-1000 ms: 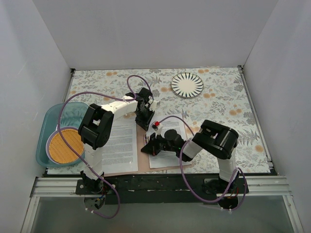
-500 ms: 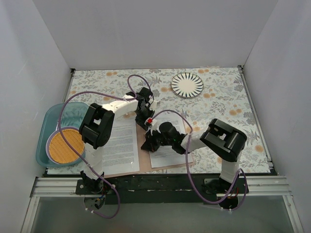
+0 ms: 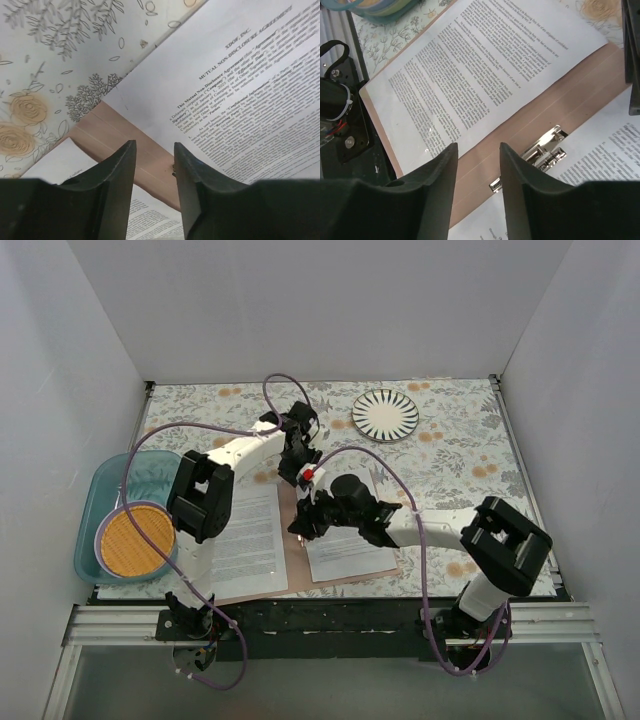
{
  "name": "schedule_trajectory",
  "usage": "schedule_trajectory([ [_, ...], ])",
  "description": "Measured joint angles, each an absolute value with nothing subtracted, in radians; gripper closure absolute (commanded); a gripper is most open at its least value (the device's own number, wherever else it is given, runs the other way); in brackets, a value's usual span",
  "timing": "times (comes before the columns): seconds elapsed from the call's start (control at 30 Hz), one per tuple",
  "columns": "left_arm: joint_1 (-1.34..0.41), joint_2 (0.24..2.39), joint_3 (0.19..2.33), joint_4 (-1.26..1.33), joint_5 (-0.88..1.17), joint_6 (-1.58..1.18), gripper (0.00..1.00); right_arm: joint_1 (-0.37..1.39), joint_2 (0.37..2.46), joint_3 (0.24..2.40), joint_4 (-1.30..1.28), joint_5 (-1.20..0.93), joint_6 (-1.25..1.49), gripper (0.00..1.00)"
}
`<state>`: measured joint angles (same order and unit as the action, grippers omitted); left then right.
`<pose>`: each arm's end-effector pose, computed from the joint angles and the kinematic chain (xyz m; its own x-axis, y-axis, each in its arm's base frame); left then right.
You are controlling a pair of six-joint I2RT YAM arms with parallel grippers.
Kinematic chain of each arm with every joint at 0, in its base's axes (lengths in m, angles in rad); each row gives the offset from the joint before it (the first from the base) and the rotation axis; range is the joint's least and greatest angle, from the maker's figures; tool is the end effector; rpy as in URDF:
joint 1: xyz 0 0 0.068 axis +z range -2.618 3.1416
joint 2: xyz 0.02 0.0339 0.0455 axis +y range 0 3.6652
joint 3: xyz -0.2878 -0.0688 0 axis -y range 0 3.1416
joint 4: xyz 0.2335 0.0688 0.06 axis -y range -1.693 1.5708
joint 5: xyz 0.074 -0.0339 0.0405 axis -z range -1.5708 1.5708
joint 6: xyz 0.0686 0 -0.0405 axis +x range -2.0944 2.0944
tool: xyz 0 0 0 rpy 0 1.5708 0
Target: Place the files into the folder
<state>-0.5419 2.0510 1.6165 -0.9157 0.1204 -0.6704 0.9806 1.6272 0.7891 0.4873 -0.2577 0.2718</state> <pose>0.3565 -0.2243 0.1862 -0.9872 -0.1257 -0.0986 -0.1005 0.9685 -0.2278 0.1907 0.3161 0.2192 -0.4357 -0.1839 -0.8811 -0.8509 0.4035 0.3365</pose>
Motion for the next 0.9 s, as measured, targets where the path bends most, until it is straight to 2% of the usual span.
schedule_trajectory([
  [0.07,-0.537,2.037,1.639,-0.924,0.108,-0.669,0.57,0.995,1.577,0.786,0.445,-0.218,0.233,0.41],
  [0.13,-0.529,2.004,1.643,-0.939,0.094,-0.667,0.57,1.034,1.523,0.775,0.412,-0.158,0.188,0.24],
  [0.2,-0.504,1.952,1.631,-0.944,0.087,-0.654,0.57,1.108,1.471,0.756,0.380,-0.085,0.131,0.02],
  [0.37,-0.344,1.830,1.522,-0.904,0.066,-0.612,0.62,1.309,1.450,0.714,0.335,0.067,0.042,0.02],
  [0.5,-0.228,1.864,1.444,-0.852,0.000,-0.585,0.64,1.432,1.537,0.730,0.308,0.205,-0.009,0.01],
  [0.7,-0.218,1.989,1.416,-0.800,-0.047,-0.564,0.65,1.522,1.705,0.825,0.277,0.358,-0.065,0.01],
  [0.9,-0.222,1.989,1.408,-0.759,-0.069,-0.557,0.68,1.535,1.782,0.894,0.295,0.419,-0.105,0.01],
])
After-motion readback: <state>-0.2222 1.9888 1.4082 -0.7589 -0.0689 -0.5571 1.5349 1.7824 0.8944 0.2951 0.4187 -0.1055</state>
